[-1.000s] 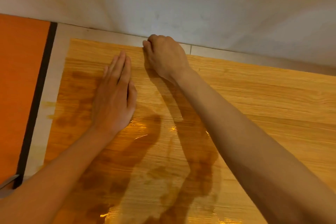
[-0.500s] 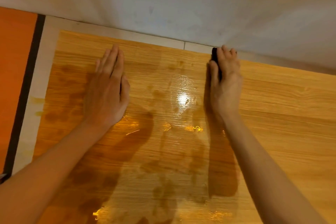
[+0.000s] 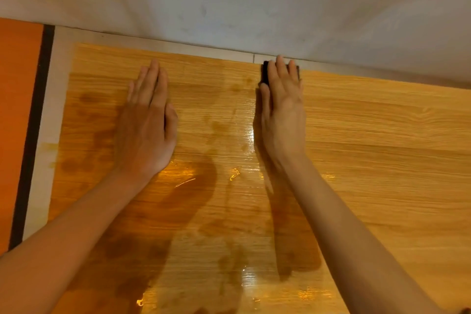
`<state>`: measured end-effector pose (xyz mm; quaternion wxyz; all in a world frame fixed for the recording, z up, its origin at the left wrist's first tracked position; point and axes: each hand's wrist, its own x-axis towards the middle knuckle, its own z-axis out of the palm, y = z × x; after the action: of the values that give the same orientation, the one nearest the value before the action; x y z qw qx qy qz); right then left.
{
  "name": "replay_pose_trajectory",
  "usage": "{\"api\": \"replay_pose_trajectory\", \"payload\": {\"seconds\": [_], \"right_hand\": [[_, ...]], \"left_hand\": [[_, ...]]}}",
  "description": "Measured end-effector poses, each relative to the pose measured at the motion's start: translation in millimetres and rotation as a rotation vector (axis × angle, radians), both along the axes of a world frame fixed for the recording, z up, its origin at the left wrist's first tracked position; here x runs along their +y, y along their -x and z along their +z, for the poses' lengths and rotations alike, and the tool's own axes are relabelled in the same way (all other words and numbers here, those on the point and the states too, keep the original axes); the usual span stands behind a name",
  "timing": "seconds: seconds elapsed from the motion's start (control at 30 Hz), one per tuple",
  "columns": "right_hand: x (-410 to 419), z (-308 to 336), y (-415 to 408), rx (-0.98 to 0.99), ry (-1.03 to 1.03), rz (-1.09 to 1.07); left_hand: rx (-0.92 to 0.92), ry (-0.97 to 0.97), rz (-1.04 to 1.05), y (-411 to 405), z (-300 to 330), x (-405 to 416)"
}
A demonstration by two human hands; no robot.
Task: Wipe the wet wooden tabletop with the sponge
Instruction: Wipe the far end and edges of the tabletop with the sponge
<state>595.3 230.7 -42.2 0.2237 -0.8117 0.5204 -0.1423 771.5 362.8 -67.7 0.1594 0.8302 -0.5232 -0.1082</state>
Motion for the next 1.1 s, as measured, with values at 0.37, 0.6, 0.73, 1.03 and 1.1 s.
{"api": "replay_pose_trajectory", "payload": {"seconds": [0.37,0.6,0.73,1.03,1.1], "right_hand": [[-7.0,6.2,-32.7,0.014,-0.033,0.123],[92.5,10.3,15.0,0.023,-0.049,0.294],[45.0,8.6,-22.7,0.07,-0.033,0.338],[99.5,2.8,-22.7,0.017,0.005,0.269],[111.0,2.6,-14.5,0.031,-0.014,0.315]], "left_hand": [[0.038,0.077,0.004,0.1,1.8,1.0],[0.034,0.133,-0.001,1.7,2.6,1.5],[0.01,0.113,0.003,1.2,5.1,1.5],[0.014,0.137,0.001,3.2,4.9,2.6],[0.01,0.134,0.002,2.6,5.5,2.4]]}}
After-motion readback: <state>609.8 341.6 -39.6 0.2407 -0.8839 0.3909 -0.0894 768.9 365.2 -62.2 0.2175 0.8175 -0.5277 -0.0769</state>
